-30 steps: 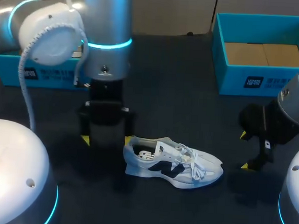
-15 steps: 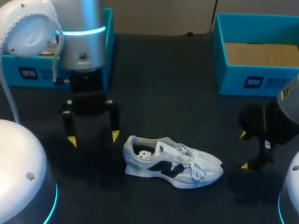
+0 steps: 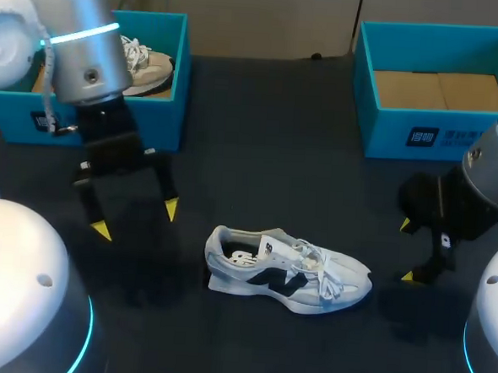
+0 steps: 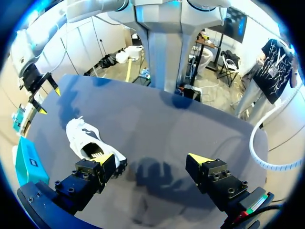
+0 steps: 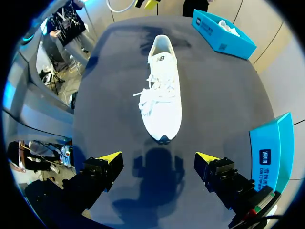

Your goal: Take the shoe out of the shoebox, open the shoe tongue, remove and reinsert the insole, then place the shoe into the shoebox

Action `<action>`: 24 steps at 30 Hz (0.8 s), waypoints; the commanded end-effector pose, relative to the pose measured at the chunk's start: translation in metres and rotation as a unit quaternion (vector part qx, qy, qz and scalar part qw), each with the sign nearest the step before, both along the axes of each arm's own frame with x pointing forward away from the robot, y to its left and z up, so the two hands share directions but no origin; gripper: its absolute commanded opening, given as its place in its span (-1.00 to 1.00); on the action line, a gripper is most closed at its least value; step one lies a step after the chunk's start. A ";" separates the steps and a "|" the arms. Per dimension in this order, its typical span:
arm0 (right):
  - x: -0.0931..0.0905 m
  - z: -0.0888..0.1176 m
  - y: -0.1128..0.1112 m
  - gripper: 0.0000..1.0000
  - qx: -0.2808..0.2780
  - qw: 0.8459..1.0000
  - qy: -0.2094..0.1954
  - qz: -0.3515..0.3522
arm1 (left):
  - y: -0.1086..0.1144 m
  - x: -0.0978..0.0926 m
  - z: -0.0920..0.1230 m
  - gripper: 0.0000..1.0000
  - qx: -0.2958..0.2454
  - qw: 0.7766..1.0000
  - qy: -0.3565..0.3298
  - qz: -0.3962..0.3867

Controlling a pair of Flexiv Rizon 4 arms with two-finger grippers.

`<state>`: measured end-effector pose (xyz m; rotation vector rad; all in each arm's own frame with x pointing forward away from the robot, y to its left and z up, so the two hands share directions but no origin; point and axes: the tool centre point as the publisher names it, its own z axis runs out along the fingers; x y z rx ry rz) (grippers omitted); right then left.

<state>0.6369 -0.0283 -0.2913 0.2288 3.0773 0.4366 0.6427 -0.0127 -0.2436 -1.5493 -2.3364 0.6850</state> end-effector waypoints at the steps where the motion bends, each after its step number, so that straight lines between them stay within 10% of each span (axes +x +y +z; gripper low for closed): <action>1: -0.001 -0.002 0.000 1.00 -0.001 1.000 -0.001 -0.001 | 0.003 -0.005 0.000 1.00 -0.018 1.000 -0.012 0.012; 24: -0.001 -0.002 0.000 1.00 -0.001 1.000 -0.001 -0.001 | 0.018 0.005 -0.009 1.00 -0.018 0.985 0.015 0.174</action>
